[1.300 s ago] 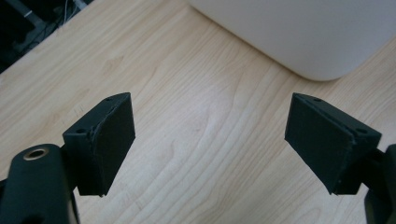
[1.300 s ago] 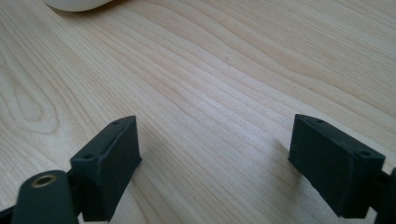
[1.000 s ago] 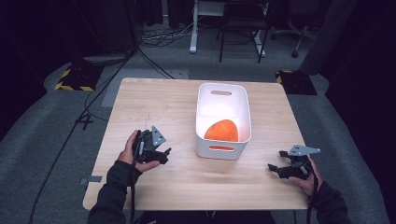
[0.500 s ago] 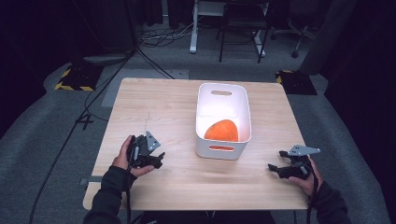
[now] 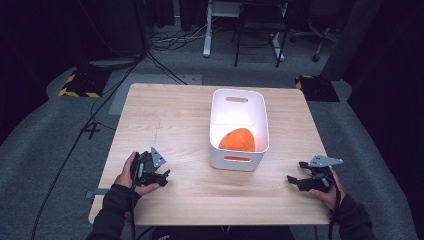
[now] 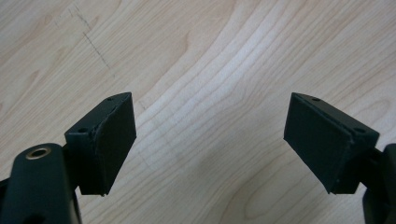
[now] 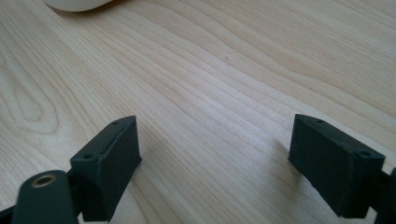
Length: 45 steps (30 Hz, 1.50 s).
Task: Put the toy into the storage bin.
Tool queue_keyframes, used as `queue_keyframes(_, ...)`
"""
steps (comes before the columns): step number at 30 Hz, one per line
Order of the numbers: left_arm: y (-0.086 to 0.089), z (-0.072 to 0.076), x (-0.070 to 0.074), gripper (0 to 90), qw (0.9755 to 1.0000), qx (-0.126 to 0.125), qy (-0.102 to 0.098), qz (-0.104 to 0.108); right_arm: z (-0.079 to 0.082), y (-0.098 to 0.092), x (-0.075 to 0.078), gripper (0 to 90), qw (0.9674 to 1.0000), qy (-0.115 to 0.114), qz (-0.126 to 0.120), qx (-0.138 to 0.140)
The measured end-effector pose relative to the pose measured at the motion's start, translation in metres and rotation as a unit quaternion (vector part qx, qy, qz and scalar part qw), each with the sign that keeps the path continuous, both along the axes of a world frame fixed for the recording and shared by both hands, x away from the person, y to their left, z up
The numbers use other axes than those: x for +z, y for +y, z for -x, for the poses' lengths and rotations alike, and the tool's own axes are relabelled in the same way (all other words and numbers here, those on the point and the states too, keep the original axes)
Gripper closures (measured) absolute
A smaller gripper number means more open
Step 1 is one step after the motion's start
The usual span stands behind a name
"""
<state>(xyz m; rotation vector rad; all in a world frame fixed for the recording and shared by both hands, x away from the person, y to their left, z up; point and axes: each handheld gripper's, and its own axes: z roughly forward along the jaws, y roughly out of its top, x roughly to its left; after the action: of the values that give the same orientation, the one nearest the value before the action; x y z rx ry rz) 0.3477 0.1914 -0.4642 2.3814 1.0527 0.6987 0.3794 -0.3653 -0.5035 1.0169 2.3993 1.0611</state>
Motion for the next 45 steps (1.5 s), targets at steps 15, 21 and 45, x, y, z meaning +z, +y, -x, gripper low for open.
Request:
queue_keyframes(15, 0.013, 0.011, -0.011, 16.3, 0.9999, 0.012, 0.009, 0.008, 0.0, 0.0, 0.0, 16.3, 1.0, 0.0, 0.0, 0.0)
queue_keyframes(21, 0.019, 0.015, -0.016, 16.3, 0.9996, 0.015, 0.015, 0.02, 0.0, 0.0, 0.0, 16.4, 1.0, 0.0, 0.0, 0.0)
queue_keyframes(45, 0.049, 0.029, -0.033, 15.9, 0.9907, 0.058, 0.035, 0.118, 0.0, 0.0, 0.0, 16.4, 1.0, 0.0, 0.0, 0.0)
